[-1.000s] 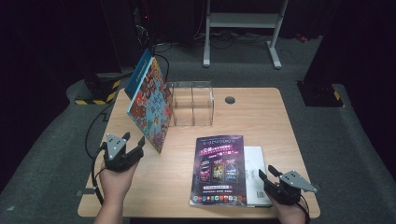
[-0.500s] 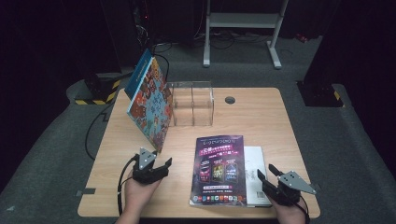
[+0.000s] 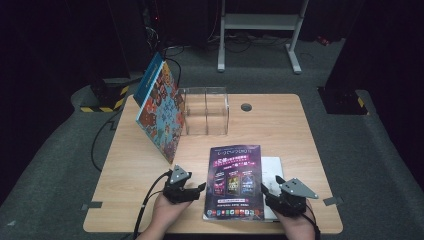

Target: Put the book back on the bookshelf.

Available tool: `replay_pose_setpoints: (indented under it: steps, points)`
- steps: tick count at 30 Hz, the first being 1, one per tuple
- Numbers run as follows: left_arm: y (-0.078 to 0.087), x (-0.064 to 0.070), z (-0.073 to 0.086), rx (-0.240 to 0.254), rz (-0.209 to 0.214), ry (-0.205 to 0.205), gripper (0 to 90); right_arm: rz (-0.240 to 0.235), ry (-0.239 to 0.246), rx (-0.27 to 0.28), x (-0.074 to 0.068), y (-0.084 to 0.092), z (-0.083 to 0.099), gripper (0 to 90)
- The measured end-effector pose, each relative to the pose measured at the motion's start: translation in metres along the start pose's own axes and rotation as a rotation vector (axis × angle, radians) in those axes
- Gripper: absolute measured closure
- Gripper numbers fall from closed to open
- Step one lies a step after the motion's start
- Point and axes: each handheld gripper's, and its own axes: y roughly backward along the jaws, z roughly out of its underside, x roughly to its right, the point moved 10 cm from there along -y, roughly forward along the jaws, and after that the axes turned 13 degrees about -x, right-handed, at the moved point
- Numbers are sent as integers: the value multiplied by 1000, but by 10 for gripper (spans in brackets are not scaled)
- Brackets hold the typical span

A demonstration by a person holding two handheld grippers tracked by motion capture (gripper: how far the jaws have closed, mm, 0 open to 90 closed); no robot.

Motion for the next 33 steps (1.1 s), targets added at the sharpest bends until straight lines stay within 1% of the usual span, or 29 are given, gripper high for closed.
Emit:
replay_pose_setpoints:
  steps: [1,2,3,4,5,6,7,9,12,13,15,16,18,19,20,21,23,25,27,29,30,32,33]
  points:
    - [-1,2,0,-3,-1,0,323,2,2,-5,-5,-2,-3,366]
    - [-3,4,0,-5,11,-1,340,5,2,-4,-8,-3,-5,362]
    - [-4,8,1,-9,32,7,357,9,3,-6,-11,-4,-7,359]
    - [-6,11,1,-17,45,7,367,11,2,-15,-14,-6,-8,352]
    - [-6,13,1,-17,58,18,367,11,1,-19,-16,-8,-10,345]
    - [-7,14,0,-14,66,21,370,7,-1,-20,-19,-9,-11,343]
    - [-7,15,-1,-11,63,22,373,7,1,-20,-21,-10,-12,342]
    - [-10,16,-2,-8,72,38,373,17,7,-31,-22,-14,-11,341]
    - [-15,17,-3,-17,74,56,373,13,-7,-38,-21,-17,-8,335]
    - [-16,17,-3,-22,74,54,373,10,-14,-45,-21,-18,-5,333]
    - [-19,19,-2,-38,70,49,376,9,-15,-47,-20,-17,-2,332]
    - [-21,22,-2,-37,72,53,384,7,-11,-48,-20,-17,-2,332]
    - [-25,25,-2,-46,59,33,389,-2,-7,-45,-19,-15,-3,332]
    - [-26,28,-4,-41,56,30,388,-7,-12,-44,-19,-15,-2,332]
    - [-26,29,-6,-34,51,26,386,-12,-4,-46,-19,-16,0,332]
    - [-25,31,-8,-25,45,18,380,-12,-1,-52,-20,-17,1,332]
    - [-25,34,-11,-15,51,12,369,-16,2,-56,-22,-19,3,332]
    - [-30,34,-11,-28,42,6,349,-17,1,-49,-22,-18,2,332]
    - [-33,34,-9,-39,37,11,325,-23,-7,-44,-22,-18,1,332]
    - [-32,35,-9,-39,13,-16,327,-18,-3,-42,-22,-18,1,331]
    - [-33,36,-9,-42,4,-23,328,-22,-14,-45,-24,-18,1,331]
    - [-33,37,-8,-49,-4,-32,328,-18,-7,-40,-24,-17,1,330]
    - [-34,36,-8,-51,-14,-46,327,-19,-8,-40,-25,-17,1,330]
